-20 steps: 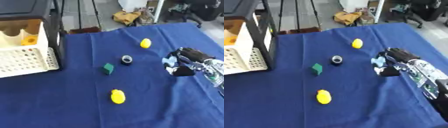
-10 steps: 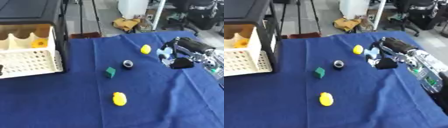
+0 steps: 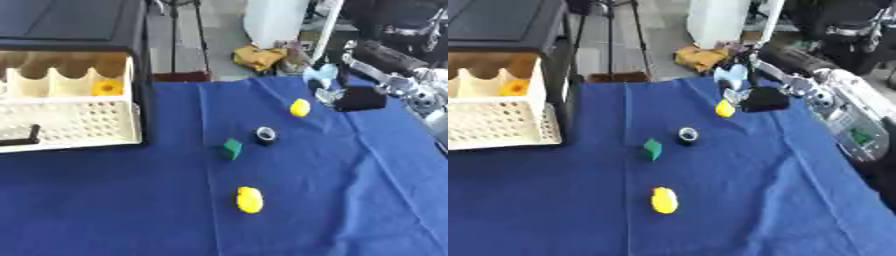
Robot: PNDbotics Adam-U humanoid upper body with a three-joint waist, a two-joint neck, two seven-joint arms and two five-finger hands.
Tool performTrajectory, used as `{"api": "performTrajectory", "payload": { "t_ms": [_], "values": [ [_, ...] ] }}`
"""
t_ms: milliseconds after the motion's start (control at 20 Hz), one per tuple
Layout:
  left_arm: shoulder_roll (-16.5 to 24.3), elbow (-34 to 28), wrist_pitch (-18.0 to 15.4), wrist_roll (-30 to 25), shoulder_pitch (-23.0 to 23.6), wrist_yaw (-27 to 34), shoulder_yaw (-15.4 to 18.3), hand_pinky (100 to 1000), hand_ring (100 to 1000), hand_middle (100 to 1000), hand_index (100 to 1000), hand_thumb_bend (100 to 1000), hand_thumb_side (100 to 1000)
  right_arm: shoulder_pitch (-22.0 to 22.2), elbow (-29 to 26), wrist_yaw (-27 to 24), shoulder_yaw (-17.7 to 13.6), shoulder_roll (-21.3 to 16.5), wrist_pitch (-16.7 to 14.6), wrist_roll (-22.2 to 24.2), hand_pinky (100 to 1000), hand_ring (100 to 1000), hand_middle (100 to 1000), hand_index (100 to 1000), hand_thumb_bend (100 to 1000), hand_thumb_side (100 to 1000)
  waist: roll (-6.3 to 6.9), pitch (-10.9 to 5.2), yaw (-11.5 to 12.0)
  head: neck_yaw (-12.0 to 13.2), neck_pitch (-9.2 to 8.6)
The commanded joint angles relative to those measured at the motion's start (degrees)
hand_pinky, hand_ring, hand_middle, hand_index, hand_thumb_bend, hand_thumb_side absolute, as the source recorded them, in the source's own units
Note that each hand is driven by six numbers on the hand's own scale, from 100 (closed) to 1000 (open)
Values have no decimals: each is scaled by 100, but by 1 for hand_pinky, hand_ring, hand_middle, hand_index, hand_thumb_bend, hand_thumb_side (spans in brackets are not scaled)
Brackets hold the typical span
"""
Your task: Pick up objects from table and place into drawer.
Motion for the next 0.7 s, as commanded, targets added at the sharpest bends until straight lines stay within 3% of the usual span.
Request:
{"api": "performTrajectory", "payload": {
  "t_ms": [50,350,700],
  "values": [
    [157,-75,30,-29,-76,42,6,507,758,705,931,128,1000,-276,-143,-278,-30,-170,51,53,556,779,267,742,100,682,-32,-168,57,19,-1],
    [170,-75,78,-125,-129,57,-61,505,757,705,931,128,1000,-721,-109,-628,-51,-46,170,99,558,781,263,742,100,687,-202,-139,263,-11,-98],
    [150,-75,100,-228,-187,1,-121,502,757,704,931,127,1000,-1097,-52,-806,-66,72,237,95,557,780,261,739,100,686,-351,-28,479,-225,-245]
  ]
}}
